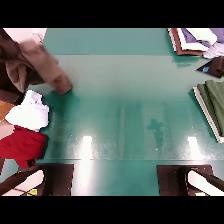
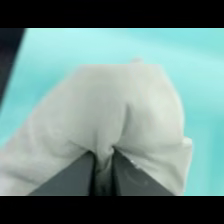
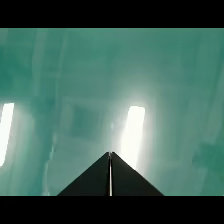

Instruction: Fold the shirts.

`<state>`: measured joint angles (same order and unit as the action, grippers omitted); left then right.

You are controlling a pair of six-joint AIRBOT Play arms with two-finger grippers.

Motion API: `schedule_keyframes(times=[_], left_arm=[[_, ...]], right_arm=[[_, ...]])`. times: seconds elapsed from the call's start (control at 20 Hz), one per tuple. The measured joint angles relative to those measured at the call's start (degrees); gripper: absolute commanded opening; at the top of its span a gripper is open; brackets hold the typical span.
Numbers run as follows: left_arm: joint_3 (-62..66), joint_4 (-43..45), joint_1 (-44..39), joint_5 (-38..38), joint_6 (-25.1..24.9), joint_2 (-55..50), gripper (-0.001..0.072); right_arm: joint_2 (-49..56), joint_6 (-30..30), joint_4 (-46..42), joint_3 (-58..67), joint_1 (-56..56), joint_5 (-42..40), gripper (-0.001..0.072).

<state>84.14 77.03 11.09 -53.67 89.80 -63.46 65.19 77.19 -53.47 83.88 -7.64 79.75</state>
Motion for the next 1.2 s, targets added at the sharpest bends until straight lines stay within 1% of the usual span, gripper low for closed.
schedule_keyframes(times=[0.2, 0.3, 0.4, 0.55, 0.75, 0.8, 0.85, 0.9, 0.95, 1.05, 1.2], left_arm=[[5.4, -12.1, -1.4, -0.1, -3.1, 9.1, 0.0029], [7.5, -15.3, -5.1, -0.4, -3.8, 11.4, 0.0029], [8.4, -17.1, -10.6, -1.0, -4.2, 12.1, 0.0029], [7.8, -18.5, -20.3, -1.7, -4.2, 10.5, 0.0029], [4.3, -19.2, -32.5, -2.6, -4.4, 4.4, 0.0032], [3.3, -19.3, -35.0, -3.1, -4.8, 2.4, 0.0058], [2.4, -19.3, -37.4, -3.5, -5.7, 0.3, 0.0305], [1.8, -19.5, -39.3, -3.8, -6.6, -1.9, 0.0633], [1.3, -19.5, -40.6, -4.4, -7.2, -3.7, 0.0705], [0.7, -18.6, -41.4, -6.0, -8.1, -6.5, 0.0705], [0.2, -16.5, -38.6, -9.1, -8.7, -8.4, 0.0705]], right_arm=[[0.0, 0.2, 0.0, 8.5, 0.0, -1.4, 0.0016], [0.0, 0.3, 0.0, 12.0, 0.0, -1.7, 0.0016], [0.0, 0.3, 0.0, 14.9, 0.0, -1.9, 0.0016], [0.0, 0.3, 0.0, 17.4, 0.0, -1.8, 0.0016], [0.0, 0.4, 0.0, 18.5, 0.0, -0.8, 0.0016], [0.0, 0.4, 0.0, 18.6, 0.0, -0.5, 0.0016], [0.0, 0.4, 0.0, 18.7, 0.0, -0.3, 0.0016], [0.0, 0.4, 0.0, 18.8, 0.0, 0.0, 0.0017], [0.0, 0.4, 0.0, 18.8, 0.0, 0.4, 0.0016], [0.0, 0.4, 0.0, 18.9, 0.0, 1.1, 0.0016], [0.0, 0.4, -0.1, 18.9, 0.0, 1.8, 0.0017]])
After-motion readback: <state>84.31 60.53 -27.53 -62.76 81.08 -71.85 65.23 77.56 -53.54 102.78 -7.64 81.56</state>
